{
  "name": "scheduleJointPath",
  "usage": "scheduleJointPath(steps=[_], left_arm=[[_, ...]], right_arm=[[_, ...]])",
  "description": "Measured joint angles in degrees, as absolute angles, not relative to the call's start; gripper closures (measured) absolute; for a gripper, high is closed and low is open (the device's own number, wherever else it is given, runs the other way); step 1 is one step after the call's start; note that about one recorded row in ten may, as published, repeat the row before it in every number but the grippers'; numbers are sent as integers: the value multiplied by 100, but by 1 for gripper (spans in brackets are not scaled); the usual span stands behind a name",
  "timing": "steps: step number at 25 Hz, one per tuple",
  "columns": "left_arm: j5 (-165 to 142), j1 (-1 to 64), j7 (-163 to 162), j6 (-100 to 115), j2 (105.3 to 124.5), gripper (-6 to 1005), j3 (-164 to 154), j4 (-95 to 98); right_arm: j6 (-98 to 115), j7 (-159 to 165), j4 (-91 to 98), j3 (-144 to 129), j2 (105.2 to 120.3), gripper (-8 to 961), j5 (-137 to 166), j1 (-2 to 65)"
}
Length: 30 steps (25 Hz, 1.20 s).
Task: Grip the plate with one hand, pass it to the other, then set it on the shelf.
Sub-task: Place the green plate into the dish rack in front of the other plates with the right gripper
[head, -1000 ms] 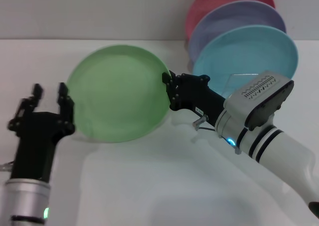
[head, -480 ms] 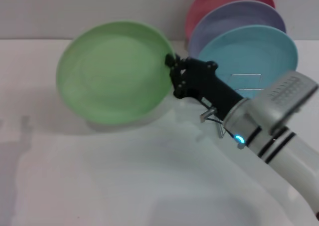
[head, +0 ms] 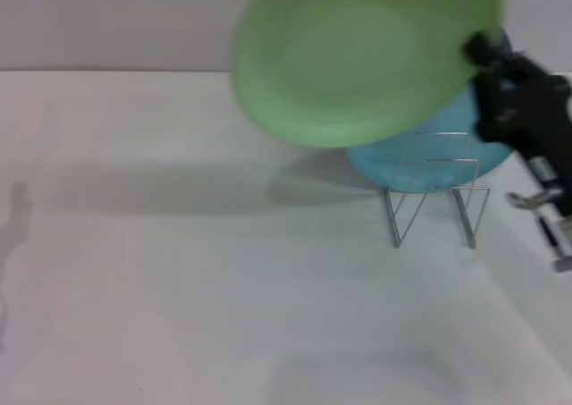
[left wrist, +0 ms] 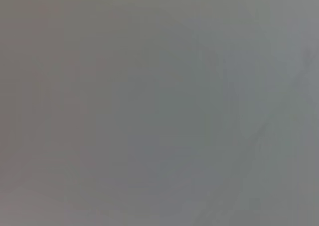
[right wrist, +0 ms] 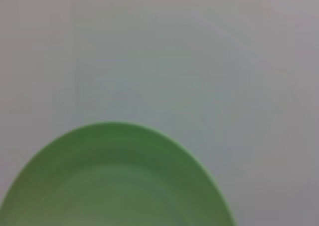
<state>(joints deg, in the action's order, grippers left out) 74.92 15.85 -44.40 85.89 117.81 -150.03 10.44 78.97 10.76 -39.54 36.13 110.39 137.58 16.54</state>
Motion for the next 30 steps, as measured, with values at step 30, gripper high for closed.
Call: scheduleJointPath(steps=[30], left_arm=[[7116,2186,-4909,7686,11848,317,-15003,1115]], right_arm=[[8869,1734,-1864,6823,11109,930,16712,1340]])
